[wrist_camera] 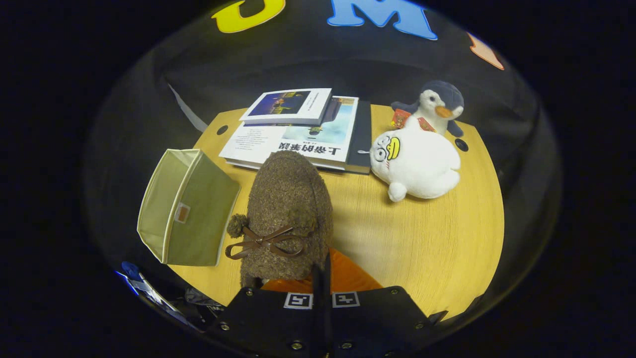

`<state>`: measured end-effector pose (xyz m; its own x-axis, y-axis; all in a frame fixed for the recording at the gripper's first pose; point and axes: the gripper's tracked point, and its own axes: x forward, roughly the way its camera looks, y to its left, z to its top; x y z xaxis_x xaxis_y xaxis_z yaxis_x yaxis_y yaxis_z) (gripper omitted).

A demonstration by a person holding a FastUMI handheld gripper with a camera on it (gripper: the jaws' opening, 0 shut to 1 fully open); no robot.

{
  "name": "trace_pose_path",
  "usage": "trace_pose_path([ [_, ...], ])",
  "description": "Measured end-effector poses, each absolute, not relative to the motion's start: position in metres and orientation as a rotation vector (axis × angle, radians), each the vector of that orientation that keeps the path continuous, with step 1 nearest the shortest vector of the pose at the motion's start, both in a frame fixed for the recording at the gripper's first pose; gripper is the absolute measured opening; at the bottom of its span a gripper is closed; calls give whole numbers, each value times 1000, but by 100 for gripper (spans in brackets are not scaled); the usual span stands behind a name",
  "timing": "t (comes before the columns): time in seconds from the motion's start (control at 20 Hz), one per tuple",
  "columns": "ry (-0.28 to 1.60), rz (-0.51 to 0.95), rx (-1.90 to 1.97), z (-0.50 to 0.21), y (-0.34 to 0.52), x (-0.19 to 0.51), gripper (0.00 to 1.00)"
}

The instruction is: Open the storage box then place both shoes into the box .Put the left shoe in first, then the right shoe, with the right side of both shoes facing outward in a uniform manner.

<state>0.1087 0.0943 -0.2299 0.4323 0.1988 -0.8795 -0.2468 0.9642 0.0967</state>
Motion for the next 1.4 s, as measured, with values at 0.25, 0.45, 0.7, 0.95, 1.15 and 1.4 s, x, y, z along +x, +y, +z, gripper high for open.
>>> trace_pose_path([
  [0.25, 1088, 341, -99, -213, 146, 118, 0],
  [0.45, 1079, 399, -119, -202, 190, 127, 0],
  [0.7, 1080, 472, -164, -194, 241, 128, 0],
  [0.95, 1081, 548, -172, -184, 295, 127, 0],
  [1.15, 1080, 589, -174, -181, 332, 127, 0],
  [1.4, 1100, 614, -181, -191, 373, 128, 0],
])
